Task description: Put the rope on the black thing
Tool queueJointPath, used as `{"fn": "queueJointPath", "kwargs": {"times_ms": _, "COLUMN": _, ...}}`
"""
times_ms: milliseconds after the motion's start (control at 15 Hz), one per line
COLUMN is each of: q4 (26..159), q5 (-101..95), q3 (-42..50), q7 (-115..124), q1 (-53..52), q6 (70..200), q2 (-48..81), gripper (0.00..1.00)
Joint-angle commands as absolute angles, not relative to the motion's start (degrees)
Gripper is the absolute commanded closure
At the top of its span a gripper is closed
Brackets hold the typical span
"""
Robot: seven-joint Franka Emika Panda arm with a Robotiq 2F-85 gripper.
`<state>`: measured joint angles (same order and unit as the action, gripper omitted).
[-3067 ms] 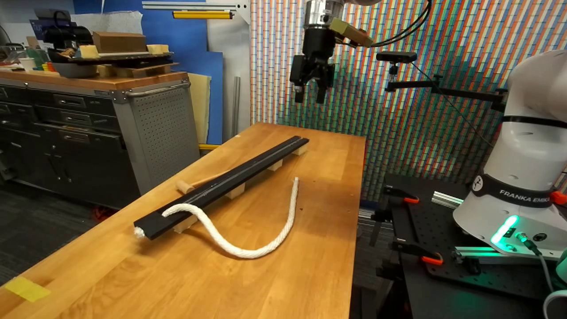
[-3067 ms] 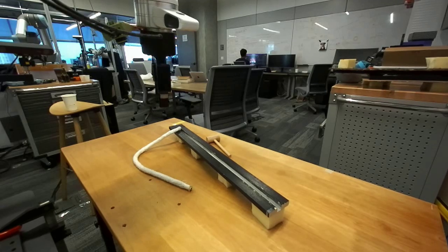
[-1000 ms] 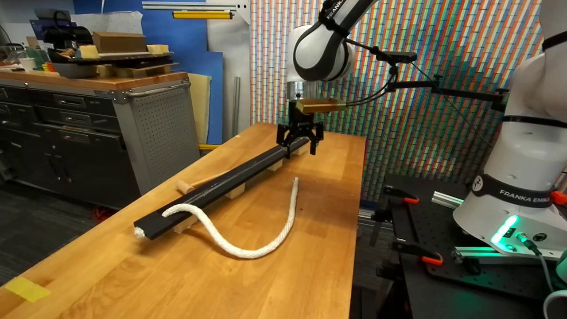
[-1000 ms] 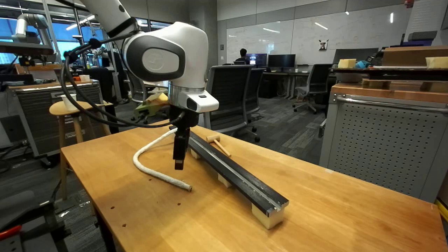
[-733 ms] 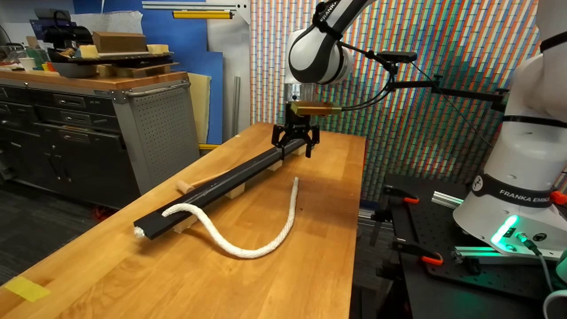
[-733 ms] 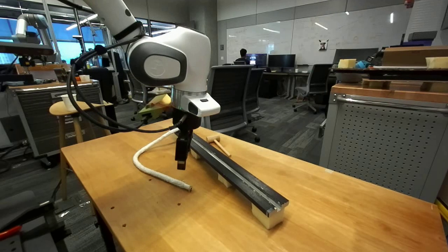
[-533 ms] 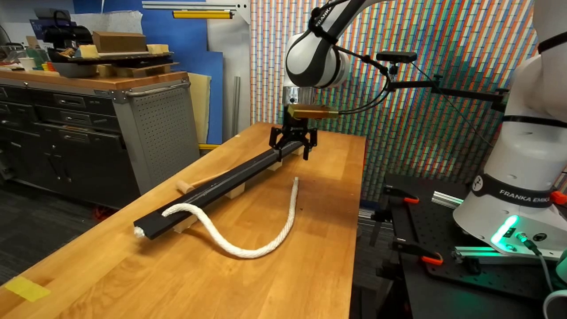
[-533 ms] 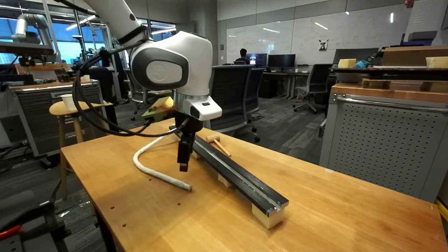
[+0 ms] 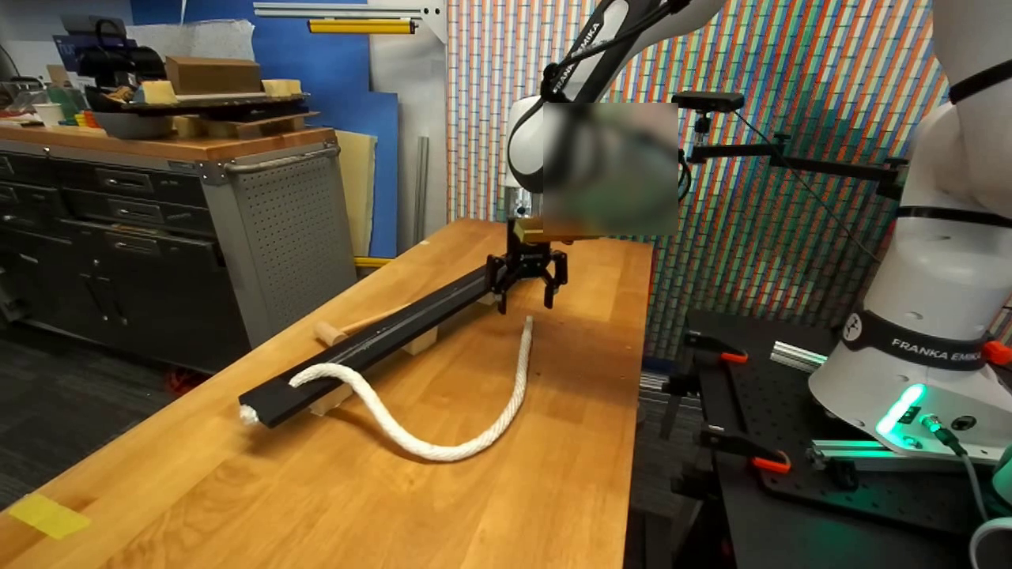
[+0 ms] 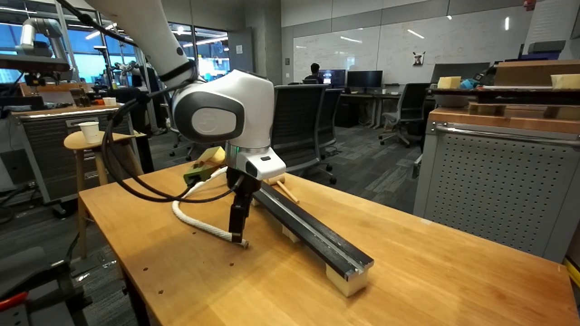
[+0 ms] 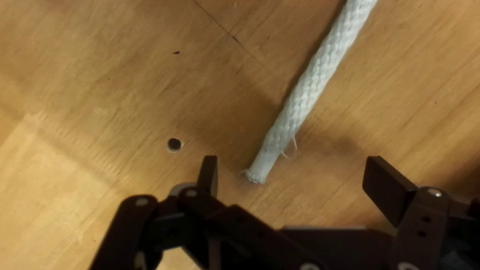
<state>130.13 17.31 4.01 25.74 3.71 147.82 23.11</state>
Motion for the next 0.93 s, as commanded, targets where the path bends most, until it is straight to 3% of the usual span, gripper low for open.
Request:
{"fn": "queueJointPath", "kwargs": {"times_ms": 0, "q4": 128.2, "q5": 17.3, "q3": 5.0, "q7": 26.9, "q1": 2.5, "q6": 148.7, "q2": 25.7, "gripper": 0.00}}
{"fn": "queueJointPath", "kwargs": {"times_ms": 133, "q4": 127.9, "q5": 17.2, "q3": 5.1, "q7": 27.0, "q1": 2.3, "q6": 148.7, "q2": 26.3, "gripper": 0.00}}
{"fn": "queueJointPath", "kwargs": {"times_ms": 200, "q4": 127.7, "q5": 17.1, "q3": 5.2, "q7": 27.1, "q1": 2.2, "q6": 148.6, "q2": 26.6, "gripper": 0.07}}
{"fn": "queueJointPath", "kwargs": {"times_ms": 267, "q4": 127.6, "q5": 16.8, "q3": 5.4, "q7": 27.3, "q1": 2.1, "q6": 148.5, "q2": 26.8, "gripper": 0.26}}
{"fn": "queueJointPath", "kwargs": {"times_ms": 867, "q4": 127.4, "q5": 16.9, "q3": 6.0, "q7": 28.2, "q1": 1.7, "q6": 148.5, "q2": 26.7, "gripper": 0.96}}
